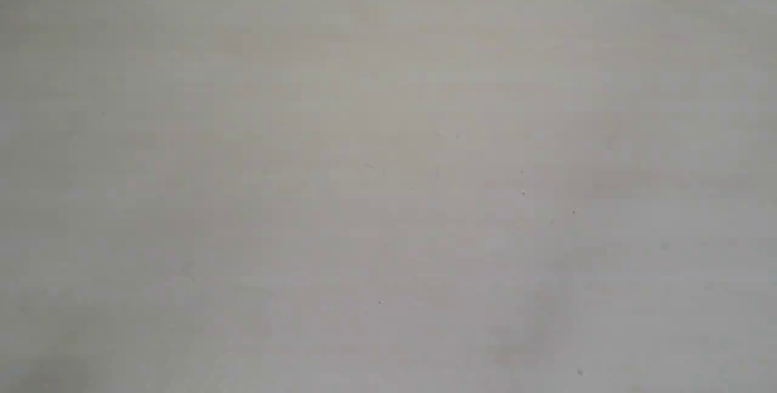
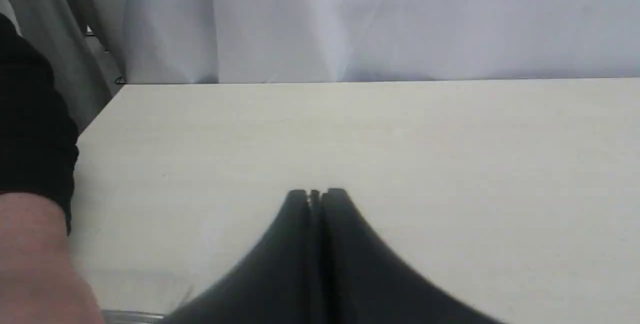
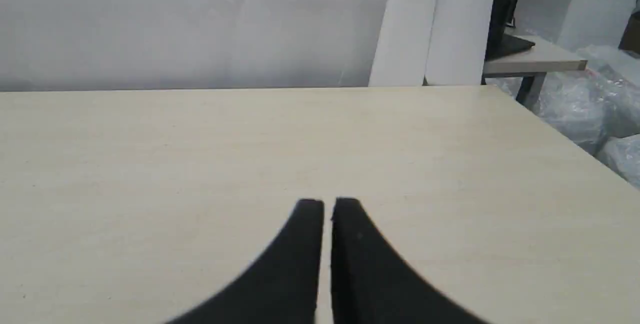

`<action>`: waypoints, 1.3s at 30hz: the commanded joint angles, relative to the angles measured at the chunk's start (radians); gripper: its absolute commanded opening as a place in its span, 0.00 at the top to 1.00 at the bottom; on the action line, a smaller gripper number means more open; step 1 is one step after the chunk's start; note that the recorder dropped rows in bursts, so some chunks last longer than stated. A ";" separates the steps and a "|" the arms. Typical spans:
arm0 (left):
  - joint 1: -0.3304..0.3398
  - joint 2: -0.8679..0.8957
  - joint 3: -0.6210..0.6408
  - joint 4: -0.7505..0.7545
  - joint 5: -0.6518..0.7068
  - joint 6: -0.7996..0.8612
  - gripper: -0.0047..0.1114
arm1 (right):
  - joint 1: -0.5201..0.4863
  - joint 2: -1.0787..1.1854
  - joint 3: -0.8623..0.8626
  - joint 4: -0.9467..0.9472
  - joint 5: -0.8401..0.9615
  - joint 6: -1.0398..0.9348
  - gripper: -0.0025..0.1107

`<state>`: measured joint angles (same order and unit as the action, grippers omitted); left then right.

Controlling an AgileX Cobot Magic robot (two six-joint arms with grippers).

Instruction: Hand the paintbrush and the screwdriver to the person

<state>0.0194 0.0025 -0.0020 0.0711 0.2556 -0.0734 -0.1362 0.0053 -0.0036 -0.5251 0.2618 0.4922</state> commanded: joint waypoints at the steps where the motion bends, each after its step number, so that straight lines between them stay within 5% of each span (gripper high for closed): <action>1: -0.008 -0.002 0.002 -0.004 -0.006 -0.002 0.96 | 0.000 -0.005 0.004 0.161 0.034 -0.150 0.94; 9: -0.008 -0.002 0.002 -0.002 -0.006 -0.002 0.96 | 0.000 -0.005 0.004 0.567 0.043 -0.619 0.94; 39: -0.008 -0.002 0.002 -0.004 -0.005 -0.002 0.96 | 0.000 -0.005 0.004 0.506 0.061 -0.492 0.94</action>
<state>0.0194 0.0025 -0.0020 0.0711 0.2556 -0.0734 -0.1362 0.0053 -0.0036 -0.0082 0.3223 -0.0073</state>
